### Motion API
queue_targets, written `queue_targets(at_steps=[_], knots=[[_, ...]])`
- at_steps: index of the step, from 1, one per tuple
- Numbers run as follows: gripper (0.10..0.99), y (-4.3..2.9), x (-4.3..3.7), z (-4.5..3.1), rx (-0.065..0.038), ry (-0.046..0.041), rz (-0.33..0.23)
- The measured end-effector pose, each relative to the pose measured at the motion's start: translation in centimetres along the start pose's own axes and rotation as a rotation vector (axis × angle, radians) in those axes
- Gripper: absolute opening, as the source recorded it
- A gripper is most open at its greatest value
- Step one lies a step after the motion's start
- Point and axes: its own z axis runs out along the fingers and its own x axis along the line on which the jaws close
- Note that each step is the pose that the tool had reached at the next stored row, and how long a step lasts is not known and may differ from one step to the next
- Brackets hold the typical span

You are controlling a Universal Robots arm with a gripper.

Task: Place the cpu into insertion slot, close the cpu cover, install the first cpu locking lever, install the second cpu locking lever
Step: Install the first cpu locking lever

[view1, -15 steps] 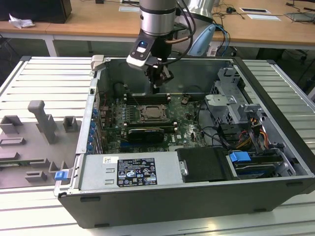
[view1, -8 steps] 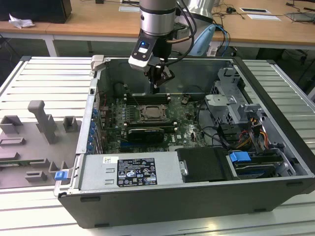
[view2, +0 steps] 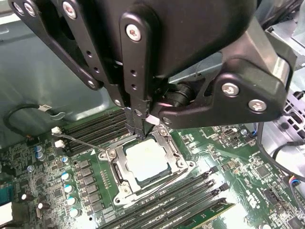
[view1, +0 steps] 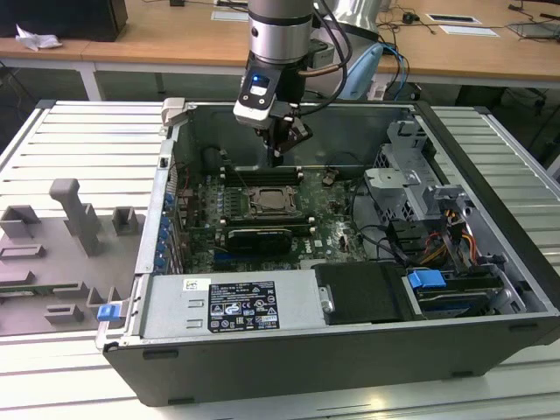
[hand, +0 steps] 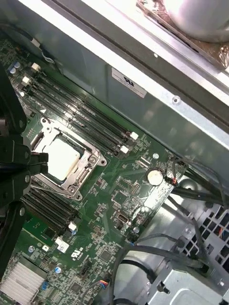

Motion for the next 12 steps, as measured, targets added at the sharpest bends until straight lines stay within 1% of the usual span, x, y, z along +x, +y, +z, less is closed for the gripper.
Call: queue_targets(at_steps=[12], knots=[[0.106,0.0,0.0,0.0,-0.001,0.003,-0.097]])
